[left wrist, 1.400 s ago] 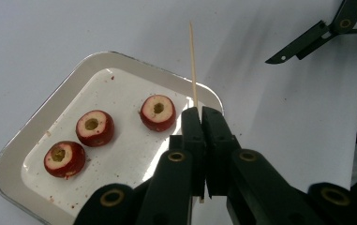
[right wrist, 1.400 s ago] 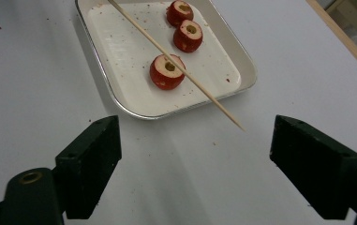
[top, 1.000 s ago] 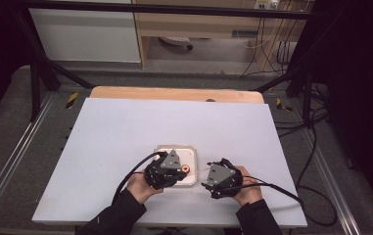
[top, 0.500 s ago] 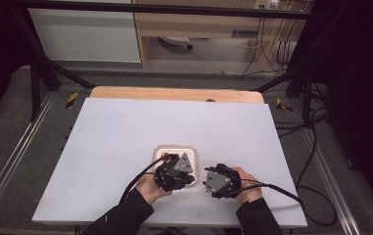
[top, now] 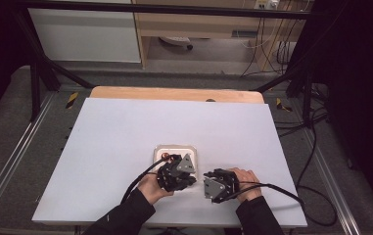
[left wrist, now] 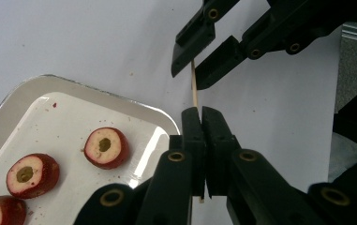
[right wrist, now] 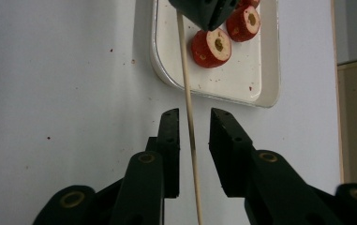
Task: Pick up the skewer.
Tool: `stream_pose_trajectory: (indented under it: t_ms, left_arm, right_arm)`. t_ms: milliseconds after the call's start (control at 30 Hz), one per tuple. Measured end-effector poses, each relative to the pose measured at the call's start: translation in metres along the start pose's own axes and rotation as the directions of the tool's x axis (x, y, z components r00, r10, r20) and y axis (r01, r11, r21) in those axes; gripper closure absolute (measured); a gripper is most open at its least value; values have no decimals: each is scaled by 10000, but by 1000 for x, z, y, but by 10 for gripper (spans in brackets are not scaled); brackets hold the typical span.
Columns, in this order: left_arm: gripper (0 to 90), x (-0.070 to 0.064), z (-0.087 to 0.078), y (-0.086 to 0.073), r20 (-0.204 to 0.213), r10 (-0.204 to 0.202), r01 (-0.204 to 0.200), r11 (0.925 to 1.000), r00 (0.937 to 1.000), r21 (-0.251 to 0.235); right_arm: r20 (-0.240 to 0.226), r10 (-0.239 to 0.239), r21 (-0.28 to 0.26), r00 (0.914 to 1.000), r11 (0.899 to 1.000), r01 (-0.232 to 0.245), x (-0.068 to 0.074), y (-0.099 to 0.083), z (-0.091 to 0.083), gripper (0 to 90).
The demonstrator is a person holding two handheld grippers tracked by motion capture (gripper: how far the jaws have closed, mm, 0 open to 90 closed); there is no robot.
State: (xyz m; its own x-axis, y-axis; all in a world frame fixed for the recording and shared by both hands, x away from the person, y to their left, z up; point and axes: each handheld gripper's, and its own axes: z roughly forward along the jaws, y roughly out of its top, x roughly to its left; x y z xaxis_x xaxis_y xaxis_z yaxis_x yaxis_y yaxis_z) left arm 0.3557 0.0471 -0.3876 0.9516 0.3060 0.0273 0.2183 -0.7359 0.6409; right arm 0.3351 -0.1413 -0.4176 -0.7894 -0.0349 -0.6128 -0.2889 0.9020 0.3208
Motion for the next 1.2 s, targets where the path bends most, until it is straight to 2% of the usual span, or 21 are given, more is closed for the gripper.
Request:
stream_pose_trajectory:
  t_ms: [133,333,567,700,800,900,967,1000,1033,1200]
  left_arm:
    - [886,0,1,0,40,44,-45,10000,10000,50]
    - [886,-1,2,0,76,102,-102,9999,9999,56]
    - [876,1,3,0,110,-5,4,9999,9999,112]
    - [812,5,2,2,166,-156,143,9970,9997,761]
    - [803,7,2,3,203,-232,211,9951,9995,969]
    - [815,8,6,5,308,-255,208,9894,9992,1439]
    - [843,8,9,7,211,-265,223,9839,9994,1776]
    - [853,8,12,8,129,-314,282,9795,9994,1993]
    - [855,8,13,8,127,-303,270,9777,9995,2085]
    - [872,7,19,10,34,-285,268,9693,9996,2445]
  right_arm:
    - [-117,-341,40,9993,9994,342,2,0,1,804]
    - [-141,-572,128,9983,9983,573,3,-1,0,872]
    - [22,-1149,260,9934,9930,1148,4,1,-2,884]
    - [209,-1519,553,9882,9871,1506,3,4,-2,884]
    - [278,-1789,844,9835,9808,1760,3,7,0,883]
    - [301,-1951,960,9803,9768,1915,2,10,0,884]
    - [354,-2213,1063,9746,9705,2165,2,14,2,883]
    - [341,-2212,1176,9746,9693,2159,3,15,2,883]
    - [381,-2407,1276,9699,9638,2341,3,16,3,883]
    - [356,-2772,1551,9601,9506,2687,5,19,5,884]
